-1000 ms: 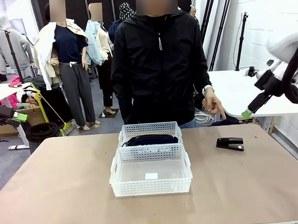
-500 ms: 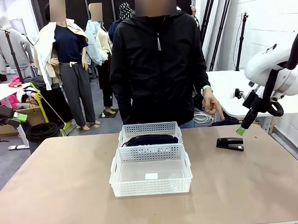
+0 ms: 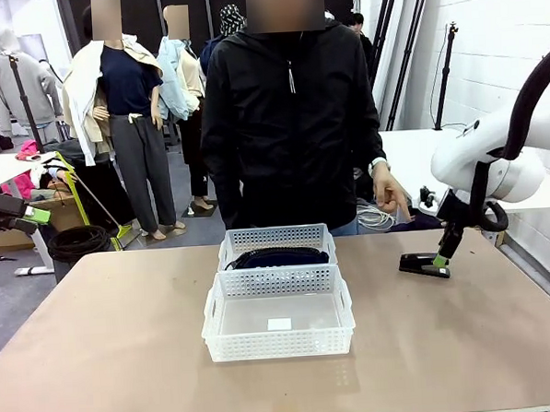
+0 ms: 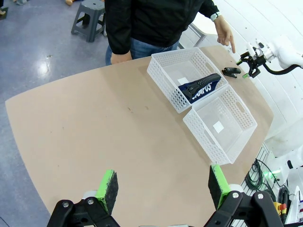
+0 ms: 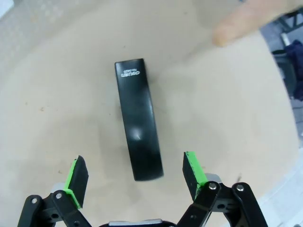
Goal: Distribute items into two baskets.
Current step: Pick up the Stapler that the person points to.
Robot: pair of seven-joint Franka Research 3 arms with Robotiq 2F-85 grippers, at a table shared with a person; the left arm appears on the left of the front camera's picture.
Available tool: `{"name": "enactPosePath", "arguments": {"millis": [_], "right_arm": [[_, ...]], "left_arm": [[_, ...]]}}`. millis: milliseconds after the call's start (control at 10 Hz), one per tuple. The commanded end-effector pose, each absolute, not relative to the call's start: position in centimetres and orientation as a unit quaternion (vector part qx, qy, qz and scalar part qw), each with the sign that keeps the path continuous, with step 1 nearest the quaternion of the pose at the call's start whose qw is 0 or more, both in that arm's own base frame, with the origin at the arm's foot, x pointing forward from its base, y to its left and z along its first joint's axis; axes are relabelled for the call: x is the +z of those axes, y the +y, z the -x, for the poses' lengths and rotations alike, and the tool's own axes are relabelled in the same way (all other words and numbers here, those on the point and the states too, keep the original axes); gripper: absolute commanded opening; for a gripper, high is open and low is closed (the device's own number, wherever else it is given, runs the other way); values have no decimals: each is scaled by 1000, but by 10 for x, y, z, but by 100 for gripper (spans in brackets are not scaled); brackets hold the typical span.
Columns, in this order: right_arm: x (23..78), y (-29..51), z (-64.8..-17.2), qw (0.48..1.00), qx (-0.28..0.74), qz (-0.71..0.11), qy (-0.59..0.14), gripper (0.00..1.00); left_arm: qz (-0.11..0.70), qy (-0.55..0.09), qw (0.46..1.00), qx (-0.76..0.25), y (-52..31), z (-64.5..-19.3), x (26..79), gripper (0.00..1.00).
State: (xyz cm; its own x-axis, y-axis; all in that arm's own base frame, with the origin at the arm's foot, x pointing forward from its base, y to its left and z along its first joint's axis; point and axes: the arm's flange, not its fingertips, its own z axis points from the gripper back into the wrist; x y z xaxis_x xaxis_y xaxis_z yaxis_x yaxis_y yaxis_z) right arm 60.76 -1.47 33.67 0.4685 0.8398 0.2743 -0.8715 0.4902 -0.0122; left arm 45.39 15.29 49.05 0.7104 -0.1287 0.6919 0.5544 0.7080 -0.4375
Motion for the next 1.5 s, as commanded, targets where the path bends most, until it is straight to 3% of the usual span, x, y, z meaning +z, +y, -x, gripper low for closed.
{"name": "enactPosePath", "arguments": {"millis": [0,1400], "right_arm": [[327,-9,-620,852,511,-57,-99,100],[322,8,-627,837,536,-41,-101,100]], "left_arm": [[327,-322,866,-198,154,-452,492,100],[327,-322,866,-198,154,-452,492,100]]}}
